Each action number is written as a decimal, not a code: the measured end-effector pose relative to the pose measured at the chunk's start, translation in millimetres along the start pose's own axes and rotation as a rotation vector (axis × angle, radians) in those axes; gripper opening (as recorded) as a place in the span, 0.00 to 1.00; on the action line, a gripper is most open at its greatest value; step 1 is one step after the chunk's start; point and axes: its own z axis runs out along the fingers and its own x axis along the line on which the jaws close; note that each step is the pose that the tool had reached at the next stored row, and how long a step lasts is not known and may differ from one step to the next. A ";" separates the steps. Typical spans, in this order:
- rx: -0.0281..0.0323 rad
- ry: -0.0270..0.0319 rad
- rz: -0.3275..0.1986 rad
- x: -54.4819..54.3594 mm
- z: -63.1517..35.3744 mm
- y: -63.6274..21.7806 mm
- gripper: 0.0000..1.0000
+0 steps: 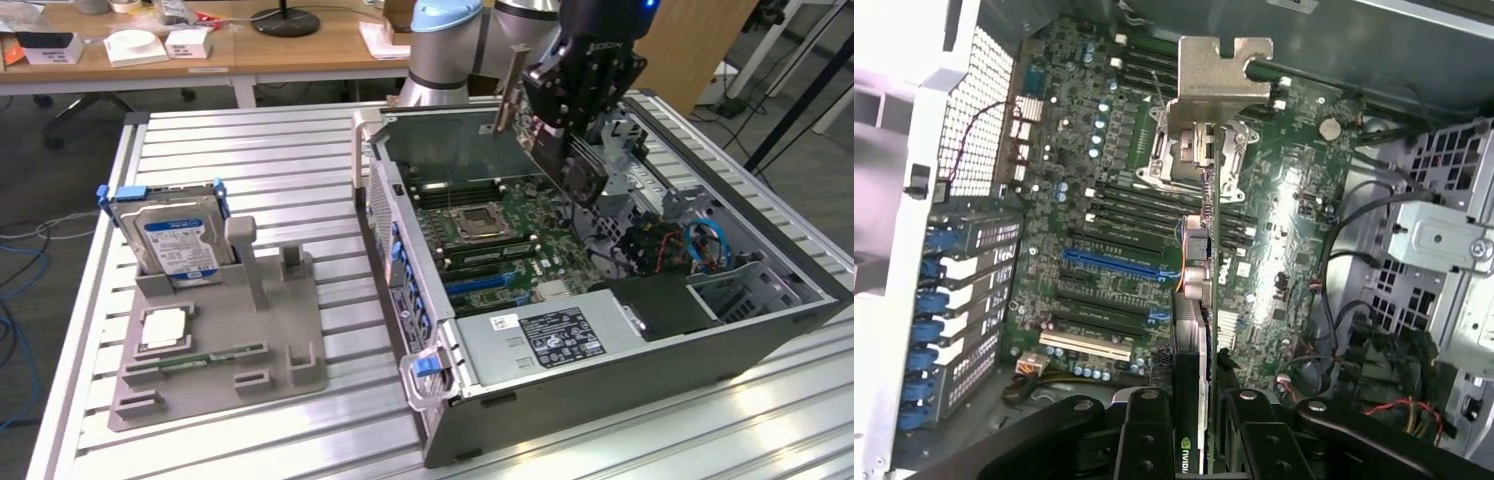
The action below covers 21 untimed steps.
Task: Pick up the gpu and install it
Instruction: 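Insert the gpu into the slot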
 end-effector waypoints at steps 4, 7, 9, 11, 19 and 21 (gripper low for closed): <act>-0.0012 -0.0015 -0.034 0.0 0.0 0.0 0.26; -0.0019 -0.0026 -0.059 0.0 0.0 0.0 0.26; -0.0026 -0.0034 -0.077 0.0 0.0 0.0 0.26; -0.0031 -0.0041 -0.094 0.0 0.0 0.0 0.26; -0.0053 -0.0071 -0.163 0.0 0.0 0.0 0.26; -0.0059 -0.0079 -0.181 0.0 0.0 0.0 0.26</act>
